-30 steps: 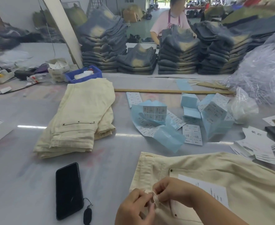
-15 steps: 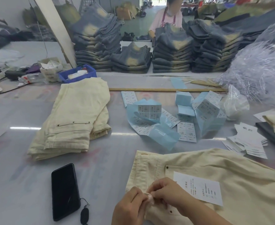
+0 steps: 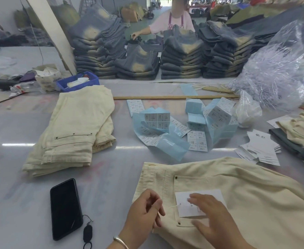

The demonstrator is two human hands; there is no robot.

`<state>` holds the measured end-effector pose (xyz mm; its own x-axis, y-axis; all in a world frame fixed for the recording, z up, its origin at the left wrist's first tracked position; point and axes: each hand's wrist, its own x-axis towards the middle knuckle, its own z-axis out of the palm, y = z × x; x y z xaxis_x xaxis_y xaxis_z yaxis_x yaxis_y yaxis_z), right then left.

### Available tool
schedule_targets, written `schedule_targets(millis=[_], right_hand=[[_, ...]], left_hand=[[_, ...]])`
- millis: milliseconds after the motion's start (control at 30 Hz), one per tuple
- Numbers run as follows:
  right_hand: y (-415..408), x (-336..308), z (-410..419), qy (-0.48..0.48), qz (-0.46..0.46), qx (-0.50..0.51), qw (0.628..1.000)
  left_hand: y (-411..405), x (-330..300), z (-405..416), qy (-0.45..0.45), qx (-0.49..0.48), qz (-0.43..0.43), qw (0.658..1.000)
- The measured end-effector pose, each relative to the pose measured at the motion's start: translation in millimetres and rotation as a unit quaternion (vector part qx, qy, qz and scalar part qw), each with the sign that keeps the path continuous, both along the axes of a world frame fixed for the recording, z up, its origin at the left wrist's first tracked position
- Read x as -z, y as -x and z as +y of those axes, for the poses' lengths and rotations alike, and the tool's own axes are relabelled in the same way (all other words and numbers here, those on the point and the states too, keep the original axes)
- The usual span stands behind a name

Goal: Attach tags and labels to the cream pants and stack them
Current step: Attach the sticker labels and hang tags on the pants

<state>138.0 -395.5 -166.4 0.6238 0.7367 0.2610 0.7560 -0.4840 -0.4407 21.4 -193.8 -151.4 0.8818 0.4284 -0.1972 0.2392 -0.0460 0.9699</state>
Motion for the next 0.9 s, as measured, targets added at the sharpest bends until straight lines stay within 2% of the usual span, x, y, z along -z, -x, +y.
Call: schedule_targets(millis=[100, 300, 367, 433, 533, 600, 667, 700, 800, 900], right_hand=[[6, 7, 11, 0.077, -0.043, -0.034, 0.995], [4, 20, 22, -0.011, -0.073, 0.050, 0.996], [-4, 9, 25, -0.025, -0.045, 0.077, 0.996], [-17, -6, 30, 0.003, 0.020, 0.098, 0.995], [-34, -19, 42, 0.034, 0.110, 0.074, 0.991], [-41, -20, 50, 0.046, 0.104, 0.063, 0.992], [-43, -14, 54, 0.094, 0.048, 0.060, 0.993], [-42, -9, 53, 0.089, 0.042, 0.052, 0.994], [-36, 8, 49, 0.029, 0.119, 0.013, 0.992], [-30, 21, 46, 0.020, 0.162, 0.008, 0.987]], left_hand=[[-8, 3, -10, -0.011, 0.006, 0.018, 1.000], [-16, 6, -17, -0.010, -0.001, 0.044, 0.999], [-15, 9, -16, 0.013, -0.023, 0.055, 0.998], [-14, 11, -14, 0.042, -0.048, 0.062, 0.996], [-13, 13, -12, 0.049, -0.067, 0.063, 0.995], [-13, 13, -10, 0.041, -0.069, 0.059, 0.995], [-13, 13, -9, 0.028, -0.065, 0.058, 0.996], [-13, 13, -9, 0.021, -0.062, 0.059, 0.996], [-14, 15, -9, -0.022, -0.043, 0.065, 0.997], [-17, 15, -10, -0.054, -0.024, 0.062, 0.996]])
